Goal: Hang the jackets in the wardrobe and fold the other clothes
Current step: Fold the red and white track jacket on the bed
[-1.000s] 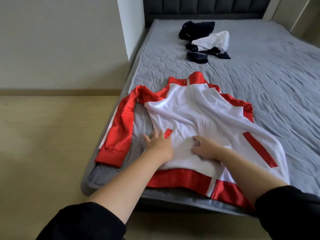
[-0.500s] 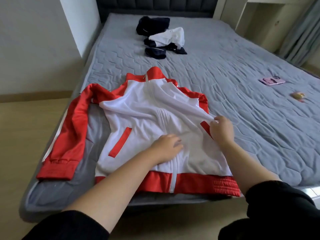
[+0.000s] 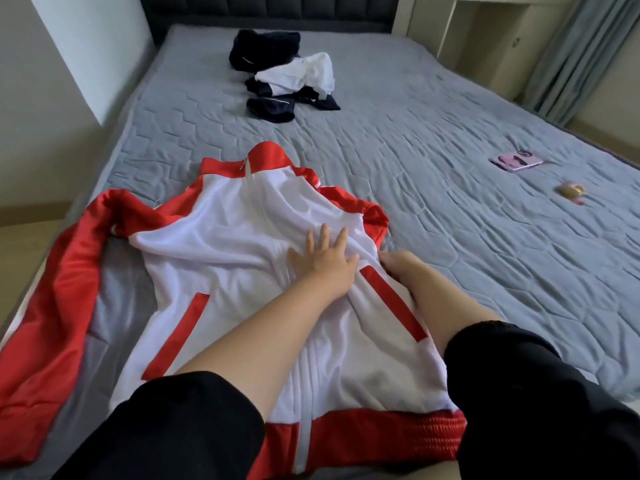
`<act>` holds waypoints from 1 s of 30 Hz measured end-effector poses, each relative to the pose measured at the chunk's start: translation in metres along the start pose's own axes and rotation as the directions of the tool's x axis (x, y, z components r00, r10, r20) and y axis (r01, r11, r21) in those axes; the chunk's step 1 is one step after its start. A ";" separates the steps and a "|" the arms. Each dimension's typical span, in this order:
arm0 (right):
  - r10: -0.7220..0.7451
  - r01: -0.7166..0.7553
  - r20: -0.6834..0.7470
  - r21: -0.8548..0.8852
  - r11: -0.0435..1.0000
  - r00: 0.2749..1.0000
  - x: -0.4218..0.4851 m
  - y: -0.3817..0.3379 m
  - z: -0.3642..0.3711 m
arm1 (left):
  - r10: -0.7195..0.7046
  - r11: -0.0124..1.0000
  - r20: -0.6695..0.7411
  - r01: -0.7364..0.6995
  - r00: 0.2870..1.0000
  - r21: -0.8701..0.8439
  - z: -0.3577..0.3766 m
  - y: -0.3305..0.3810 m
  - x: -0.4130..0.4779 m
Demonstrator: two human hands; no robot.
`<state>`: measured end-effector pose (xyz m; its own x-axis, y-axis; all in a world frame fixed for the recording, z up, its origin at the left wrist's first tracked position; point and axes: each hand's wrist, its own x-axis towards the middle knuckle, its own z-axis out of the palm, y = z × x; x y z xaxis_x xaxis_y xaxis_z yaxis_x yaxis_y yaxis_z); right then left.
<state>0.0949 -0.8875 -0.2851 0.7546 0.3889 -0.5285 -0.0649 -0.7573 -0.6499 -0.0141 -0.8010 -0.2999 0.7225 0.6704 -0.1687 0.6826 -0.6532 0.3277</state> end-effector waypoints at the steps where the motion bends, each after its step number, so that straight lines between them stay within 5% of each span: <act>1: -0.012 0.011 0.035 0.039 0.999 0.999 0.003 -0.001 0.002 | -0.021 1.000 0.015 0.021 1.000 -0.021 0.001 0.002 0.003; 4: -0.057 0.055 0.121 0.022 0.998 0.991 0.000 -0.007 0.003 | -0.102 0.988 0.019 0.103 0.995 -0.114 0.004 0.004 0.012; 10: -0.028 -0.065 0.166 0.530 0.845 0.986 0.010 0.004 -0.016 | -0.121 0.977 -0.037 0.112 0.992 -0.182 0.015 0.007 0.016; 13: -0.020 -0.014 0.191 0.174 0.985 0.981 0.008 0.028 -0.035 | -0.082 0.980 -0.079 0.065 0.994 -0.190 0.028 0.005 0.012; 15: 0.046 -0.039 0.371 -0.026 0.999 0.928 0.007 0.041 -0.046 | -0.055 0.980 -0.087 0.037 0.995 -0.196 0.033 0.001 0.010; 17: 0.108 -0.033 0.404 -0.188 0.982 0.908 0.009 0.049 -0.053 | -0.021 0.981 -0.095 0.003 0.995 -0.193 0.038 -0.003 0.009; 19: 0.074 -0.058 0.222 -0.077 0.995 0.972 0.016 0.046 -0.064 | 0.005 0.982 -0.099 -0.023 0.995 -0.187 0.041 -0.005 0.008; 21: 0.082 -0.027 -0.265 0.205 0.978 0.961 0.025 0.040 -0.084 | 0.013 0.984 -0.079 -0.027 0.997 -0.174 0.042 -0.006 0.009; 22: 0.092 0.086 -0.518 0.309 0.947 0.850 0.026 0.033 -0.099 | 0.012 0.987 -0.063 -0.022 0.998 -0.162 0.042 -0.006 0.010; 24: 0.060 0.360 -0.782 0.352 0.864 0.621 0.026 0.012 -0.132 | 0.005 0.990 -0.035 -0.010 0.999 -0.139 0.040 -0.005 0.013; 26: -0.033 0.495 -0.844 0.281 0.822 0.535 0.028 -0.008 -0.154 | 0.009 0.994 -0.014 -0.010 1.000 -0.105 0.038 -0.005 0.015; 30: -0.232 0.258 -0.728 -0.079 0.963 0.645 0.040 -0.005 -0.149 | 0.030 0.998 0.036 -0.028 0.999 -0.062 0.035 -0.004 0.014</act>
<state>0.2227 -0.9468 -0.2213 0.9771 0.0446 0.2082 0.1838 -0.6700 -0.7192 -0.0031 -0.8015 -0.3360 0.7461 0.6374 -0.1926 0.6543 -0.6483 0.3893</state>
